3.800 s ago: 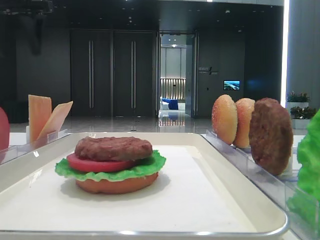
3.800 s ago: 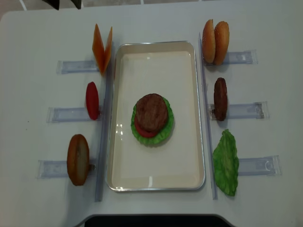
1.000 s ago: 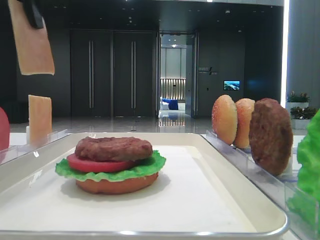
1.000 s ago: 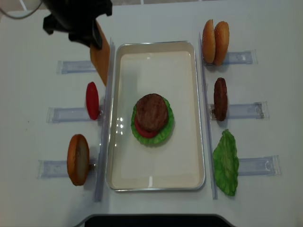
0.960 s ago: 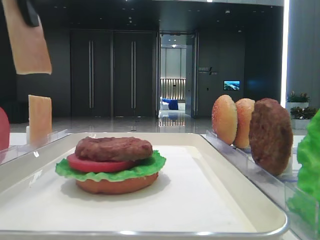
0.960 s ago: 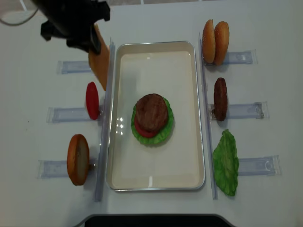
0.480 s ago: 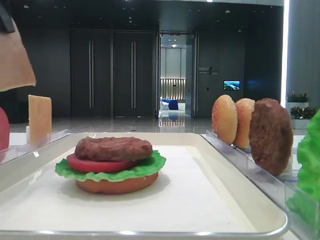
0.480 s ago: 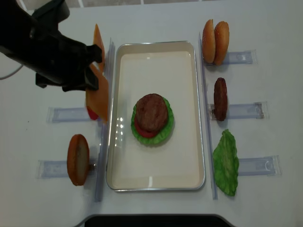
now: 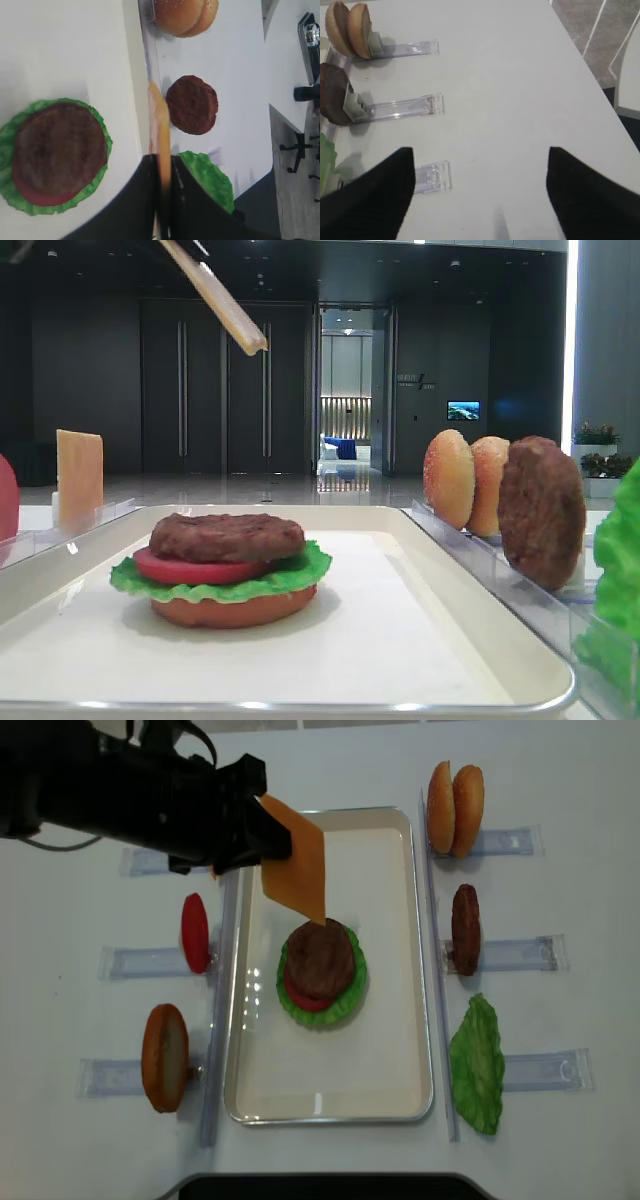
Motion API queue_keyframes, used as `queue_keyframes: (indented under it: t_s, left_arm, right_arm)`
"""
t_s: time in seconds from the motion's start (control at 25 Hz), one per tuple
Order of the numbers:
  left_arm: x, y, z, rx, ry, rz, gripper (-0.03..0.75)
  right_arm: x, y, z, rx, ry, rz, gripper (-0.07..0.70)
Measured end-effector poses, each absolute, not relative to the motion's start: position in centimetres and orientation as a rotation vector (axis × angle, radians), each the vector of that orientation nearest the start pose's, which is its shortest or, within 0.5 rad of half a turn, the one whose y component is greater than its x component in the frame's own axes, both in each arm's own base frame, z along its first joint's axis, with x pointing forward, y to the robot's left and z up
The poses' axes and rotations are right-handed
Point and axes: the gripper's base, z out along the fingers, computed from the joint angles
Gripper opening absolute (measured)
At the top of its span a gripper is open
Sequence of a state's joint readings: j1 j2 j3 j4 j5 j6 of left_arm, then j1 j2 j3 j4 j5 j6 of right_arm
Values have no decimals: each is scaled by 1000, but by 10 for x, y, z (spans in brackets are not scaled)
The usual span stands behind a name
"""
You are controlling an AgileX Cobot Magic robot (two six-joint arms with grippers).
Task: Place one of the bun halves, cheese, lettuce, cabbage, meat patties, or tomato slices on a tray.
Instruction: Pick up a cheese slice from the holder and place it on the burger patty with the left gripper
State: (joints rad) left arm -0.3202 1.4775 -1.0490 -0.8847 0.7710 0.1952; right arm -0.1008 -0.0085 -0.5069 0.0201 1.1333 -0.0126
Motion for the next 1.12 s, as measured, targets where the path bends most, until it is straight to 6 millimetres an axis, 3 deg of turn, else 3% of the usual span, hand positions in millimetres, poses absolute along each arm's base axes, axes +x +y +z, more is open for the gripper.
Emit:
queue_keyframes:
  t_s: [0.52,0.84,1.12]
  left_arm:
    - [286,-147,233,-5,2707,-1026,30]
    - [294,-153,214,7,2721,-1079,30]
    - [289,-171,199,85,2772,-1082,30]
  right_arm:
    - [-10,3,273,90,2100,-43,518]
    - [-10,3,273,90,2100,-43,518]
    - [-10,3,273,90,2100,-43,518]
